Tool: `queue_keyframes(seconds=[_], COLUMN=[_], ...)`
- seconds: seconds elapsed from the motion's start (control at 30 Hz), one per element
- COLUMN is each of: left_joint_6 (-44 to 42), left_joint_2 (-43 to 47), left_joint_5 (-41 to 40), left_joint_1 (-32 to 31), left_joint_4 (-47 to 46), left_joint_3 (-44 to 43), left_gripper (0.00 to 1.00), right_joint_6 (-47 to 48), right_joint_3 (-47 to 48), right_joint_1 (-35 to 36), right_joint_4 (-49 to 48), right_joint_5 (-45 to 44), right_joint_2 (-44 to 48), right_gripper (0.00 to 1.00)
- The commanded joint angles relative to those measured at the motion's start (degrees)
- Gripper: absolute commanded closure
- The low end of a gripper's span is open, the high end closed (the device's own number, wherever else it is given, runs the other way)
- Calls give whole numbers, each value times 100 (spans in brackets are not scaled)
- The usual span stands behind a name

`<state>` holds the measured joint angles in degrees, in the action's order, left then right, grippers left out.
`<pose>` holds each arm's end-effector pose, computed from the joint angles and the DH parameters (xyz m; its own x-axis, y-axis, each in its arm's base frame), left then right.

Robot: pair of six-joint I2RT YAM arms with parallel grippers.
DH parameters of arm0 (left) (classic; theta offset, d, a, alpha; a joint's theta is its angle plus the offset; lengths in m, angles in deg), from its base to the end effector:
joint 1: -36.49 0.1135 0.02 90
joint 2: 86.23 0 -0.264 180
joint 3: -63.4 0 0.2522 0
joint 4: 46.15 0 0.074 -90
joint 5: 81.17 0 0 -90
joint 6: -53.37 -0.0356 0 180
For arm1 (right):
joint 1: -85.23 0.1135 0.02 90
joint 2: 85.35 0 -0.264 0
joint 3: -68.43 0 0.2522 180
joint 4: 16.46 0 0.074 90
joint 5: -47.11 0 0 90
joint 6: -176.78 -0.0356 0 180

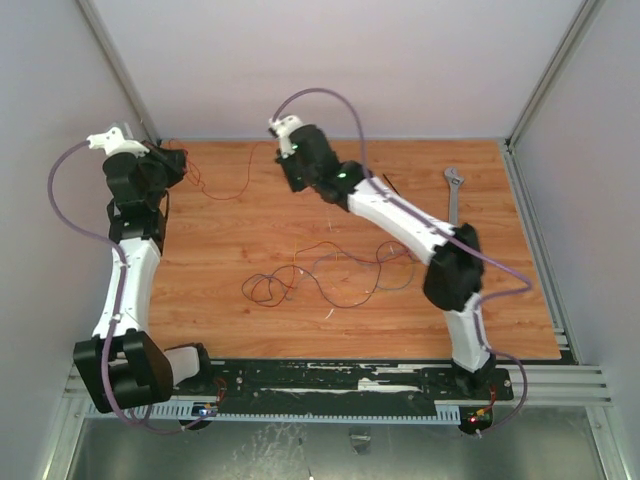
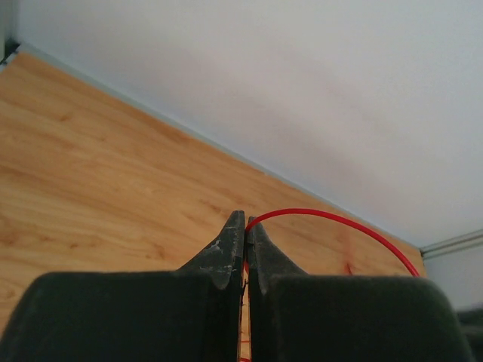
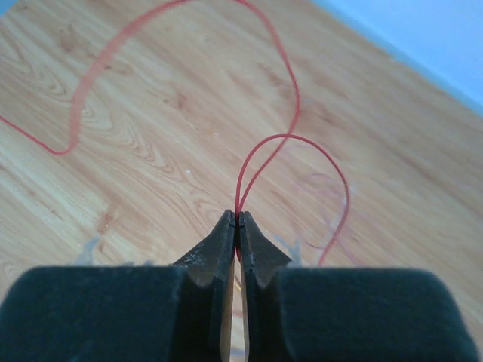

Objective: Zip-tie the wires
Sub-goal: Untie the cable at the center of the board.

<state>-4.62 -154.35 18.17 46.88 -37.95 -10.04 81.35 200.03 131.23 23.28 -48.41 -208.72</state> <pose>0.2781 0.0451 0.3764 -0.0321 -0.5376 -0.8426 -0.0419 0.8430 -0.5363 0.3554 0.3631 0.3129 -0.4238 -0.3033 -0.8535 -0.6217 0.7826 0.0306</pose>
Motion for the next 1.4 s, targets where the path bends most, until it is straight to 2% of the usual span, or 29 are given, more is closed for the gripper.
queue_keyframes(seconds=[0.0, 0.13, 0.27, 0.4, 0.5, 0.63, 0.77, 0.93, 1.1, 1.37], left_joint_6=[408, 563, 661, 713, 679, 684, 748, 1155, 1498, 1804], left_joint_2=[192, 303, 343, 361, 435, 297, -373, -1301, -1881, -1782], left_joint_5=[444, 575, 578, 757, 870, 868, 1038, 1369, 1839, 2365], left_joint_1=[400, 606, 729, 795, 793, 812, 949, 1529, 2062, 2457], left_joint_4=[-391, -478, -529, -567, -628, -667, -525, -428, -421, -855], left_joint_3=[313, 579, 830, 1079, 1188, 937, -35, -1252, -2053, -2076], left_gripper=[100, 100, 100, 100, 100, 100, 100, 100, 100, 100], right_joint_6=[157, 22, -206, -322, -438, -656, -1094, -1429, -1525, -1487], right_joint_3=[-1106, -2516, -3716, -4380, -4724, -4653, -4615, -4516, -4323, -5242], right_joint_1=[-341, -911, -1873, -2838, -3921, -5007, -5945, -6487, -6674, -6672], right_joint_4=[-43, -359, -465, -185, -223, -159, -380, -588, -818, -1141], right_joint_5=[-409, -115, 426, 128, 368, 436, 892, 1064, 1493, 1731], right_joint_2=[1559, 2987, 4195, 5091, 5634, 5680, 5492, 5222, 4990, 4830], right_gripper=[95, 93, 92, 92, 95, 100, 100, 100, 100, 100])
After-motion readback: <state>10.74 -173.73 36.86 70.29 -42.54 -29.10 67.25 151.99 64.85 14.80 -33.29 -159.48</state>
